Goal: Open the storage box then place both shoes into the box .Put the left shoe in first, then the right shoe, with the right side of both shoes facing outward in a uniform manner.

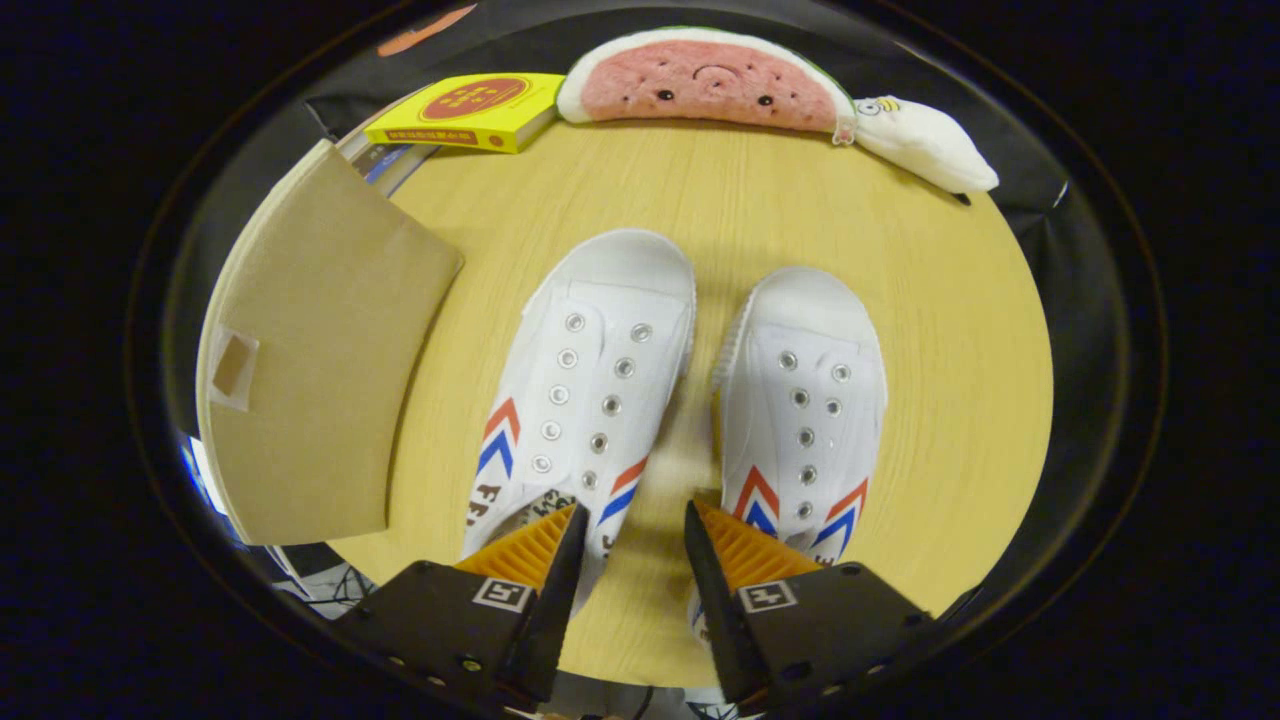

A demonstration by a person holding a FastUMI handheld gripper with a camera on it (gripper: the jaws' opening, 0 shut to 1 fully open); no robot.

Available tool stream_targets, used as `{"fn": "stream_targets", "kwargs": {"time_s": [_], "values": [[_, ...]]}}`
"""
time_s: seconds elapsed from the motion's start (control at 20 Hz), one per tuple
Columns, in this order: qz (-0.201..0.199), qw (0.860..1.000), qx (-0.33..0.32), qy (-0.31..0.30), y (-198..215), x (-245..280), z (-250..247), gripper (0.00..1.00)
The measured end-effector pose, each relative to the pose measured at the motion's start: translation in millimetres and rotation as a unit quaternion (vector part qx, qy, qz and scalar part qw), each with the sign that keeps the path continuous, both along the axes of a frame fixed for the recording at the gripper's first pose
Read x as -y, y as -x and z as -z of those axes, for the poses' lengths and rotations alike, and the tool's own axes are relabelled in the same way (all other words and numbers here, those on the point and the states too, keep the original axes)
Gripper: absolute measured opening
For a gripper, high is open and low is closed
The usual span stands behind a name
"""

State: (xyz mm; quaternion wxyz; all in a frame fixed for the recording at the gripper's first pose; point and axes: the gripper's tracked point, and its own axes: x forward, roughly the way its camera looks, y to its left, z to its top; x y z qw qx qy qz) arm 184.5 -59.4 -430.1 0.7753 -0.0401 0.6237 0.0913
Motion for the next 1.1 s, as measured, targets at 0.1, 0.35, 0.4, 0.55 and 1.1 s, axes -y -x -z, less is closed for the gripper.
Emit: {"fn": "stream_targets", "kwargs": {"time_s": [0.1, 0.35, 0.4, 0.55, 1.1], "values": [[0.009, 1.000, -0.008, -0.019, -4.3, -1.5, 6.1, 0.48], [0.098, 0.976, -0.080, -0.175, -2.0, -11.6, 5.2, 0.02], [0.089, 0.974, -0.075, -0.193, -1.5, -8.6, 3.0, 0.00], [0.064, 0.971, -0.055, -0.226, 1.4, -10.5, 1.8, 0.00], [0.063, 0.955, 0.028, -0.288, 0.5, -13.6, -9.4, 0.00]]}}
